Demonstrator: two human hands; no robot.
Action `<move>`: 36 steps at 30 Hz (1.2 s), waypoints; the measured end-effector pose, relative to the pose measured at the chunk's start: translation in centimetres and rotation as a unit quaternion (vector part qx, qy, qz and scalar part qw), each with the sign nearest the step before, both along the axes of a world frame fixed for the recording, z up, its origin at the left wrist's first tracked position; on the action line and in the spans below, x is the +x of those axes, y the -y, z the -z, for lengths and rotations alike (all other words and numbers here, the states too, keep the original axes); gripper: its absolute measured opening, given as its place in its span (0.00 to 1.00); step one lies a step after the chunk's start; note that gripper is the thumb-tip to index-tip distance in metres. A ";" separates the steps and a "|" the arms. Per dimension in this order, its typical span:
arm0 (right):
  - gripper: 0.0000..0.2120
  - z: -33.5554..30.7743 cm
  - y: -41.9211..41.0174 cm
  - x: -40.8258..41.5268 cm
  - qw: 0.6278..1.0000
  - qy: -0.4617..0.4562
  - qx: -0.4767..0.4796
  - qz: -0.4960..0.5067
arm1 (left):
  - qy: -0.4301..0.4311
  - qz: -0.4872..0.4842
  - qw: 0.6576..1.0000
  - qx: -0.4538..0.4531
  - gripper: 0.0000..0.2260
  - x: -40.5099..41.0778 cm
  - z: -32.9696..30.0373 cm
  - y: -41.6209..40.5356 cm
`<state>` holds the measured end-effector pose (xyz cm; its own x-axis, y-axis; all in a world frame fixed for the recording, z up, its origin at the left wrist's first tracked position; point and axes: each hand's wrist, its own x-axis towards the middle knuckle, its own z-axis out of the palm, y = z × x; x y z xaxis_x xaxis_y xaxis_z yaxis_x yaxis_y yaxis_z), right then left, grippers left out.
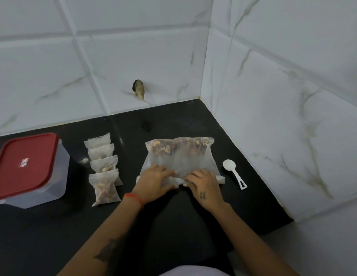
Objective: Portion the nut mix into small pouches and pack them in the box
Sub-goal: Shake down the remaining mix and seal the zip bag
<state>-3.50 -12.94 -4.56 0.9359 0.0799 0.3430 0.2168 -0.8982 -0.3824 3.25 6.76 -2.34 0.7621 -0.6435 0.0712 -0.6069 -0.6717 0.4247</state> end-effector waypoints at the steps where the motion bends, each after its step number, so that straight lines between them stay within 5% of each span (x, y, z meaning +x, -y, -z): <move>1: 0.16 -0.2 0.1 0.3 1.000 -0.005 0.017 0.002 | 0.073 0.012 0.997 0.016 0.19 -0.2 0.4 0.1; 4: 0.16 -0.6 0.2 0.8 0.999 -0.008 0.030 0.013 | 0.158 0.005 0.987 -0.023 0.14 -1.0 1.4 0.3; 7: 0.13 -0.3 0.2 0.2 0.998 0.041 0.004 0.039 | 0.111 -0.015 0.992 -0.064 0.10 -0.7 1.1 0.1; 11: 0.12 0.6 0.1 0.4 0.995 0.082 -0.042 0.034 | -0.011 -0.027 0.998 -0.058 0.16 0.6 0.4 0.1; 14: 0.13 0.4 0.2 1.4 0.997 0.063 -0.018 0.039 | 0.127 -0.012 0.992 0.010 0.15 0.4 1.0 0.4; 19: 0.14 -0.4 0.5 2.2 0.999 0.035 -0.003 0.041 | 0.180 -0.016 0.983 0.005 0.10 0.3 1.3 0.5; 26: 0.16 -0.1 0.6 3.2 0.998 0.037 -0.038 0.019 | 0.025 -0.011 1.000 0.000 0.13 2.8 -0.3 1.1; 33: 0.12 -0.5 0.9 5.0 0.999 0.048 0.013 0.018 | 0.228 -0.004 0.972 0.052 0.10 2.6 0.1 0.9; 36: 0.11 0.0 0.8 4.4 0.996 0.080 -0.009 0.025 | 0.197 -0.003 0.980 0.039 0.12 3.2 0.2 0.9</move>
<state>0.94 -13.69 -4.56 0.8719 0.0412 0.4880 0.2284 -0.9156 -0.3308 6.43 5.88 -2.51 0.6891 -0.6544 0.3114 -0.7094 -0.6970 0.1051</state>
